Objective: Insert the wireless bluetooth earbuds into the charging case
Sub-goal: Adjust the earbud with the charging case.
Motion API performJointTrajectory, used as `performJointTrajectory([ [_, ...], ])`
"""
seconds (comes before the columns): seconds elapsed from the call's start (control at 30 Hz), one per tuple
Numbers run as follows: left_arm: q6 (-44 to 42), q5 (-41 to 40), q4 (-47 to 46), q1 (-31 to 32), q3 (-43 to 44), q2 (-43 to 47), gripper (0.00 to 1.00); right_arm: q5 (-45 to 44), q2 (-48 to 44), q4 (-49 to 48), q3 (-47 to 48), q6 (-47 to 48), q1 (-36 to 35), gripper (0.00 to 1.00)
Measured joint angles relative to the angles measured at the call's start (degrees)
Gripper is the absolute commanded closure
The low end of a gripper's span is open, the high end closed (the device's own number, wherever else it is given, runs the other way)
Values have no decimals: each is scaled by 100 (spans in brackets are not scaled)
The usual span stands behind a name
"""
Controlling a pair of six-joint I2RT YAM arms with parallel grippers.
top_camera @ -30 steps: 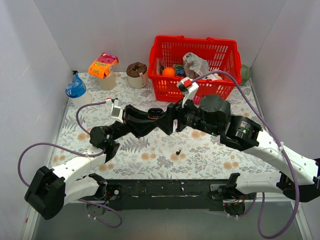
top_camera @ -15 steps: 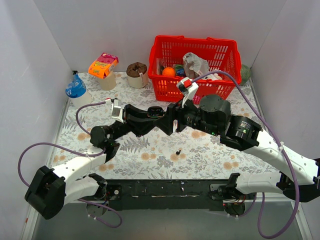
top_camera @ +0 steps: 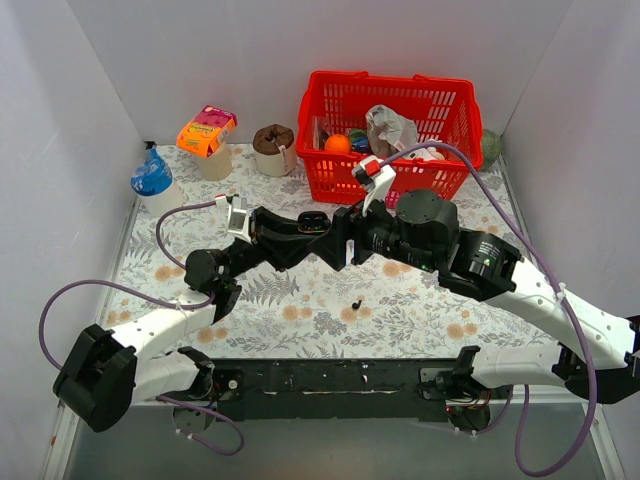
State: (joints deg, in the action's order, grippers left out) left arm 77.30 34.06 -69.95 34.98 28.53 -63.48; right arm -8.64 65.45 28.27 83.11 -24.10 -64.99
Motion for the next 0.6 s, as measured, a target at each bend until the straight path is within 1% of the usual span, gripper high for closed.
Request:
performJointTrajectory([
  [0.47, 52, -42, -129, -37, 2, -140, 100, -59, 227, 184, 262, 33, 2, 27],
  [0.6, 59, -44, -144, -33, 20, -258, 100, 103, 297, 168, 284, 22, -20, 25],
])
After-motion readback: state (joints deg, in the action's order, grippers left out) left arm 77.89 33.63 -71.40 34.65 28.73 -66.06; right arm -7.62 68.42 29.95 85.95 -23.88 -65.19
